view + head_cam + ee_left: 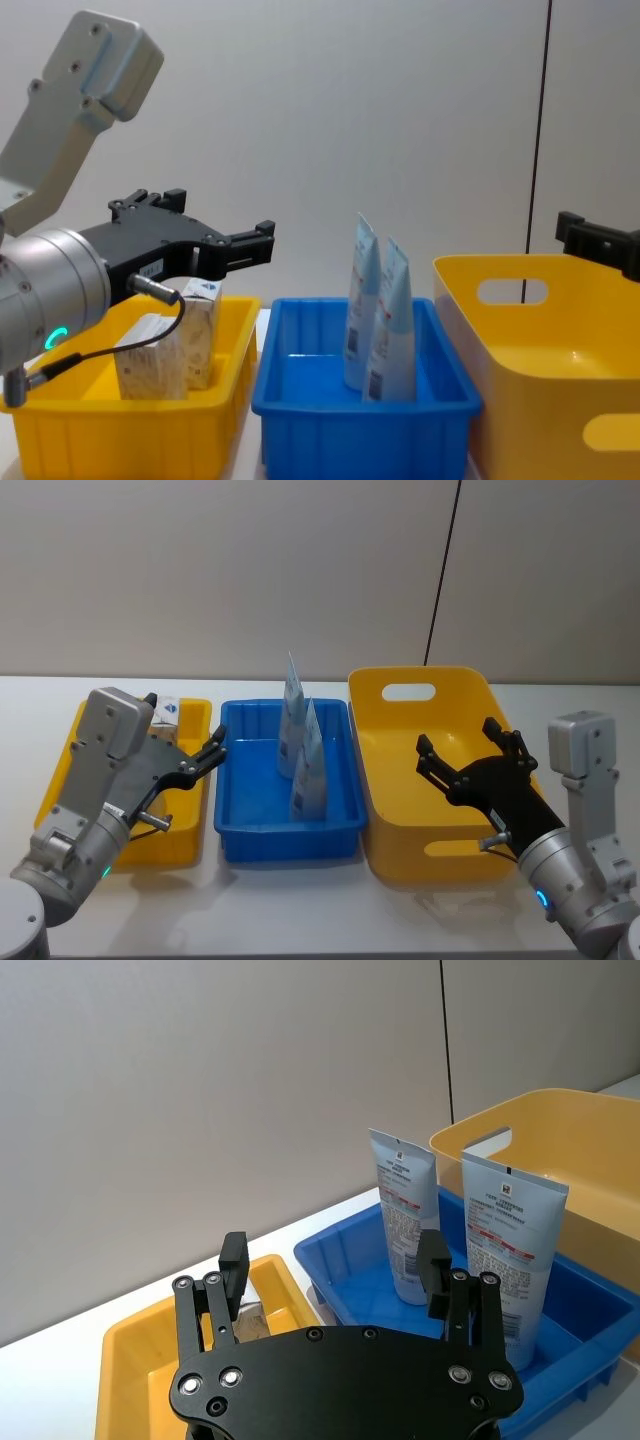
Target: Bimanual collaborative sorting of washing and personal care products
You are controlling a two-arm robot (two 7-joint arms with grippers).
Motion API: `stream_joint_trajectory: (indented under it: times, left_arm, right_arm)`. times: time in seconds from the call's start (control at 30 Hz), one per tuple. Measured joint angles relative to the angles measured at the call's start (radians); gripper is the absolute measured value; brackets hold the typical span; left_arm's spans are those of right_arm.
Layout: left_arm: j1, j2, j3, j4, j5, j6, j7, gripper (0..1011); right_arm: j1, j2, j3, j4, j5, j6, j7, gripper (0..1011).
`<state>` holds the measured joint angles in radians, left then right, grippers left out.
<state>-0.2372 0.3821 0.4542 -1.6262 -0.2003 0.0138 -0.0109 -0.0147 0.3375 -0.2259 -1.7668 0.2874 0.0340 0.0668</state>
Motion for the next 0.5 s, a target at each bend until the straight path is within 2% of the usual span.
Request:
stream_joint_trajectory:
  times: [0.5]
  left_arm:
    - [0.0, 0.0, 0.0, 0.0, 0.0, 0.0, 0.0, 1001]
  right_arm:
    - [0.0, 0.0, 0.0, 0.0, 0.0, 0.0, 0.0, 1002]
